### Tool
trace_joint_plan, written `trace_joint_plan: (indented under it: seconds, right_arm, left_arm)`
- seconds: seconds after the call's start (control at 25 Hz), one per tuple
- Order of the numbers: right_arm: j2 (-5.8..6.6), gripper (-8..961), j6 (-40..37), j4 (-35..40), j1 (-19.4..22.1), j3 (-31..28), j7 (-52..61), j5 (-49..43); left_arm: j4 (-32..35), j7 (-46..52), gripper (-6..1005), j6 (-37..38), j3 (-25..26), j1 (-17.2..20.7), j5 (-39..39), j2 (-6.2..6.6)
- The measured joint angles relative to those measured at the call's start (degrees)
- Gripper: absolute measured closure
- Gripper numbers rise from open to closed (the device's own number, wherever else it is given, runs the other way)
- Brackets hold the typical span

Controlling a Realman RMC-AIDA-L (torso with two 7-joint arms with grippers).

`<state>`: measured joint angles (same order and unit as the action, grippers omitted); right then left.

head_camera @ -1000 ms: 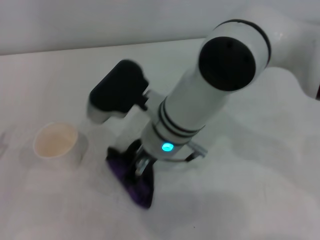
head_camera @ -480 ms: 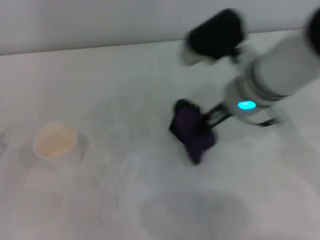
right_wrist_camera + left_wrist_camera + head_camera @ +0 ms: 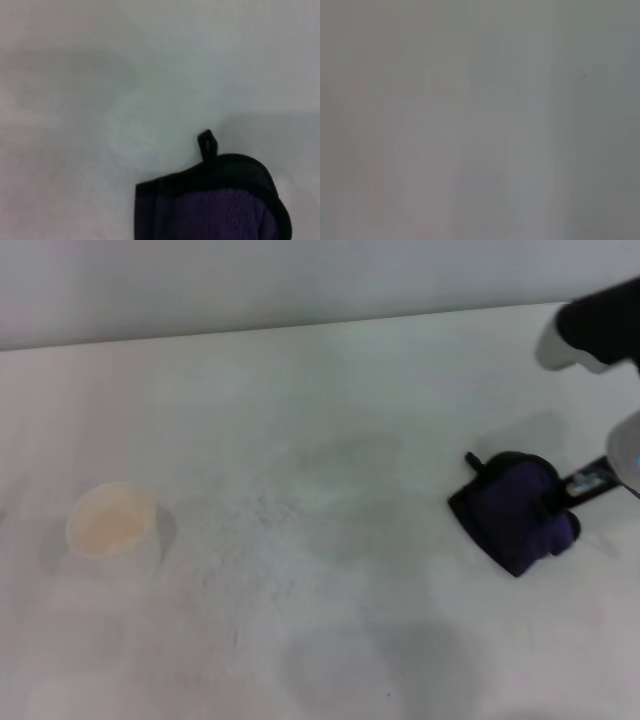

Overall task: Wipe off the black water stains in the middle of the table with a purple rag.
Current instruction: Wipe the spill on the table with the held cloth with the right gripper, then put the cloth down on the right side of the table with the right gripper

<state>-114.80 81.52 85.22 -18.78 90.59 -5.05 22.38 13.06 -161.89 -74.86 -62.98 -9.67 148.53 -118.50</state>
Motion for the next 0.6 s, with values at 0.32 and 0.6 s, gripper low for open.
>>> trace_joint_plan:
  seconds: [0.32,0.6]
  right_arm:
    - [0.02,848,-0.49,-0.24,1.96,-1.14,-1.67,0.87]
    - [-0.04,850,-0.66,-1.01,1.21,-0.13,-4.9,6.09]
  left_arm:
    - [0.44,0.0,107,0.4,-0.03,-1.7,0.03,0.07]
    - [0.77,0.0,107,0.41,-0.04,-1.75,0.03,0.02]
